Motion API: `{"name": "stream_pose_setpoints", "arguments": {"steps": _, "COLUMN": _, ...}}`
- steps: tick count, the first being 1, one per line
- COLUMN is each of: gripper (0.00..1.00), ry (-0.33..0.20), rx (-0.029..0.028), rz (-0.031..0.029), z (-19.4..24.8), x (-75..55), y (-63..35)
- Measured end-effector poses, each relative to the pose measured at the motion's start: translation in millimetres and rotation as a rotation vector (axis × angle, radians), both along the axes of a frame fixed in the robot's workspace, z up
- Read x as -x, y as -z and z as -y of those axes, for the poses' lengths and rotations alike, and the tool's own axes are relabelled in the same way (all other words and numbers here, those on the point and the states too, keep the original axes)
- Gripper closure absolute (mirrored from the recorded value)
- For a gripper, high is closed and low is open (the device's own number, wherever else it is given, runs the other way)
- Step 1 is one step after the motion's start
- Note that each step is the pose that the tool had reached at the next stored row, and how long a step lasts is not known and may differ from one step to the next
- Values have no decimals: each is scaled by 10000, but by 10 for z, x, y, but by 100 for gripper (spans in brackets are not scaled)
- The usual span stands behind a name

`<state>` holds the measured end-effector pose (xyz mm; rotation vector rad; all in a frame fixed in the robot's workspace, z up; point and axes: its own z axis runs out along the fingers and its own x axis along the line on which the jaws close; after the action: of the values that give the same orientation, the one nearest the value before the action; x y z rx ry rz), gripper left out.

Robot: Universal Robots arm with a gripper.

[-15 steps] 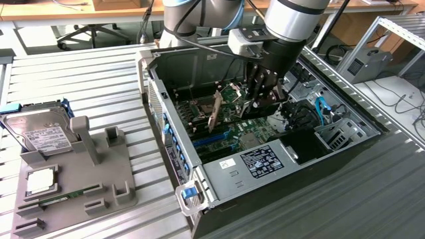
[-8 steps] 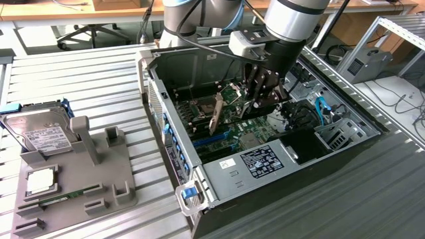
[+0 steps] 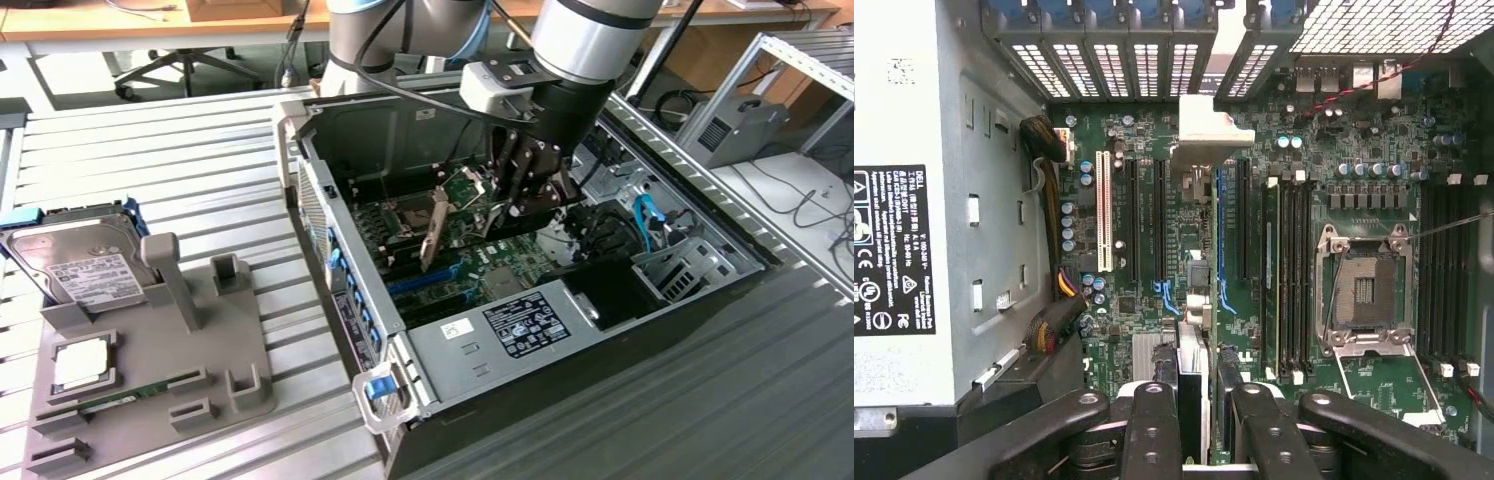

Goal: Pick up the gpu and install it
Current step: 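Insert the gpu into the slot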

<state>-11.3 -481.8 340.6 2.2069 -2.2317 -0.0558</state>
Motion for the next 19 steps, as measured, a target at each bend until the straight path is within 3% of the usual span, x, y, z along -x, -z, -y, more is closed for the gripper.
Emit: {"name": "stream_pose_setpoints", "arguments": {"steps": 19, "gripper": 74, "ry": -1, "rx": -4, "rz": -1, "z": 0, "x": 119, "y": 46}}
